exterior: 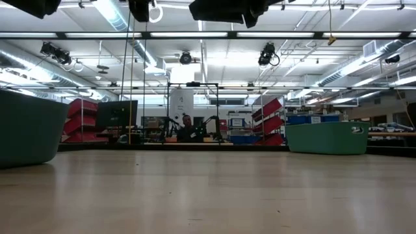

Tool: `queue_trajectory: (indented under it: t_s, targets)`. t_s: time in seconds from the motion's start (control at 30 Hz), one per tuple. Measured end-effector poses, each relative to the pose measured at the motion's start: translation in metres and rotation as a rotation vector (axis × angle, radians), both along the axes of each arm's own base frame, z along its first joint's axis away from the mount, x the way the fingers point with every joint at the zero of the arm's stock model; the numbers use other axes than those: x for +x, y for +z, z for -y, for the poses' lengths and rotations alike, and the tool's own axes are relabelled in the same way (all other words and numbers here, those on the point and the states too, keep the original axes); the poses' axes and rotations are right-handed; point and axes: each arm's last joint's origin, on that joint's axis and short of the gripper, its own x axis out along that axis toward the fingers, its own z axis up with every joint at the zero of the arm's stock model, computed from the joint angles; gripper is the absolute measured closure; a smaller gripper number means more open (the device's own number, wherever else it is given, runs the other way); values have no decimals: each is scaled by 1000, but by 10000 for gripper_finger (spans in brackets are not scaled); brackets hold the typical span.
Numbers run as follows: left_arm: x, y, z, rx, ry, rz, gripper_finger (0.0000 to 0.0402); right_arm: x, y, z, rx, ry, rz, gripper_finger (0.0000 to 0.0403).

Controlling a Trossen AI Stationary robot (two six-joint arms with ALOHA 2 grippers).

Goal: Sort batteries
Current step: Put the silver battery into the blue bin

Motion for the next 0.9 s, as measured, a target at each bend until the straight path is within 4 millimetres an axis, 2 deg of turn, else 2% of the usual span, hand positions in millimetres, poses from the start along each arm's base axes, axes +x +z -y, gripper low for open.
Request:
queue_trajectory:
  t_s: [0.1,0.23,0.33,0.4,0.47,0.67,0.77,0.9]
  targets:
    - [-10,7,7,1,-34,-7,353,-2,-1,-3,-15,-33,-6,287]
    - [-34,13,20,-35,-82,-140,353,-7,-3,-8,-38,-96,-35,286]
    - [-59,21,24,-223,-128,-335,353,-11,-5,-9,-38,-126,-63,286]
    - [-74,28,23,-446,-124,-491,353,-12,-6,-9,-26,-138,-70,286]
    - [-90,29,21,-593,-58,-636,353,-12,-6,-9,-22,-141,-70,286]
    - [-120,21,16,-801,149,-1001,353,-11,-4,-8,-12,-145,-50,286]
    - [-127,11,14,-844,283,-1121,353,-10,-4,-6,-10,-149,-46,287]
    - [-124,-1,16,-819,411,-1174,353,-10,-3,-6,-10,-149,-35,288]
